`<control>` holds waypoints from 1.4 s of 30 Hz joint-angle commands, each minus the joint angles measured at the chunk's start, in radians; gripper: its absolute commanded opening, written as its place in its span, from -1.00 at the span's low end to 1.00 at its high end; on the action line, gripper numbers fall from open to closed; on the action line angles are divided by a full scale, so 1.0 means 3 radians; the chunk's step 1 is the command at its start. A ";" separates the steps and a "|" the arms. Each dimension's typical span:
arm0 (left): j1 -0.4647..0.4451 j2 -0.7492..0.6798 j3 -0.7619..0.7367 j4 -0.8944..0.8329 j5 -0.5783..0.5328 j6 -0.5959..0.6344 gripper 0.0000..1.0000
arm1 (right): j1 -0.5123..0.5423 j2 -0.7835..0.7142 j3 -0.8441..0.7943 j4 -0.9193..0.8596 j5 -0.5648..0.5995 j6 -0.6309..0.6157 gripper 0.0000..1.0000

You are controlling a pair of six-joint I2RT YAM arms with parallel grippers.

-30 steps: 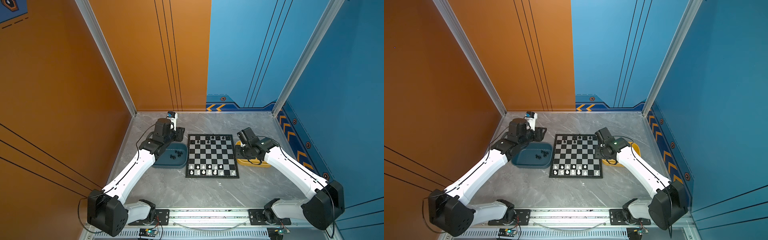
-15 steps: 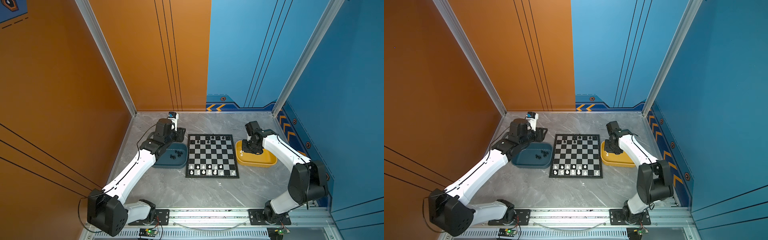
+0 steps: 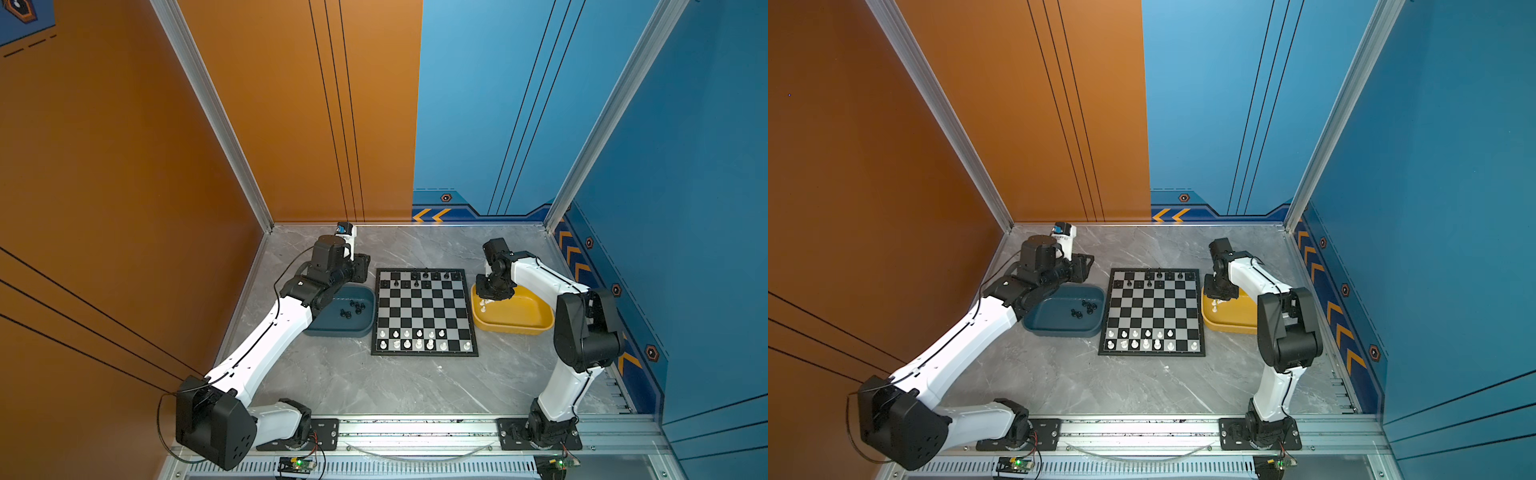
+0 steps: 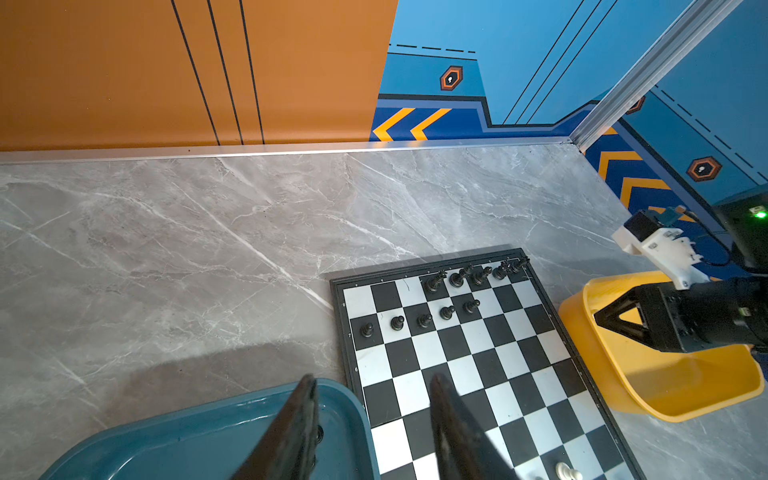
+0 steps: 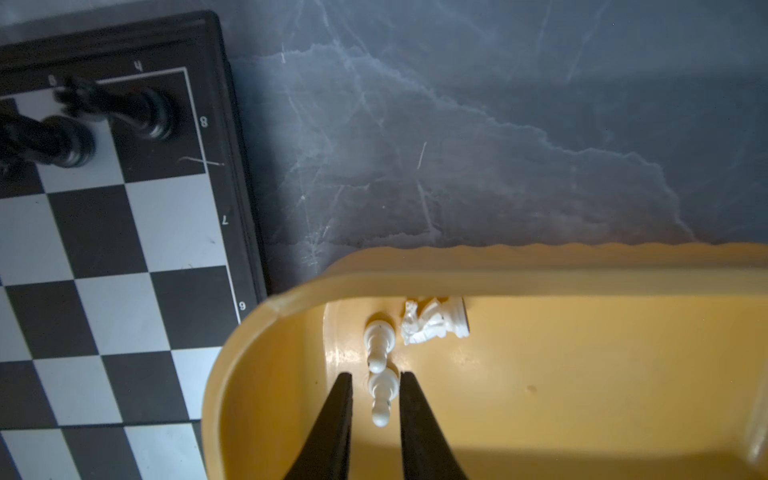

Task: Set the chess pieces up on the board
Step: 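Lower the right gripper into the yellow tray and grasp another white pawn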

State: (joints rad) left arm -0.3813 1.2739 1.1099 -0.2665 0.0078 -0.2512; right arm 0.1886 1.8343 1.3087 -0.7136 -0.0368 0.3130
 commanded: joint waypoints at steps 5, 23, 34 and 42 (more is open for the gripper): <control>-0.0038 0.0054 0.0128 -0.0093 -0.0077 0.0054 -0.08 | -0.0038 0.0129 0.0111 0.0022 -0.0087 -0.0062 -0.54; -0.0048 0.0095 0.0150 -0.0109 -0.0087 0.0070 -0.08 | -0.0065 0.0287 0.0128 0.0018 -0.0138 -0.0051 -0.60; -0.0048 0.0100 0.0147 -0.0109 -0.0087 0.0075 -0.08 | -0.0065 0.0328 0.0134 0.0017 -0.0154 -0.0040 -0.70; -0.0048 0.0095 0.0147 -0.0114 -0.0094 0.0084 -0.08 | -0.0066 0.0328 0.0162 -0.0012 -0.0151 -0.0041 -0.90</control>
State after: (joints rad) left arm -0.3878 1.2984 1.1217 -0.2817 0.0006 -0.2508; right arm 0.1753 1.9133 1.3308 -0.7128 -0.0769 0.3099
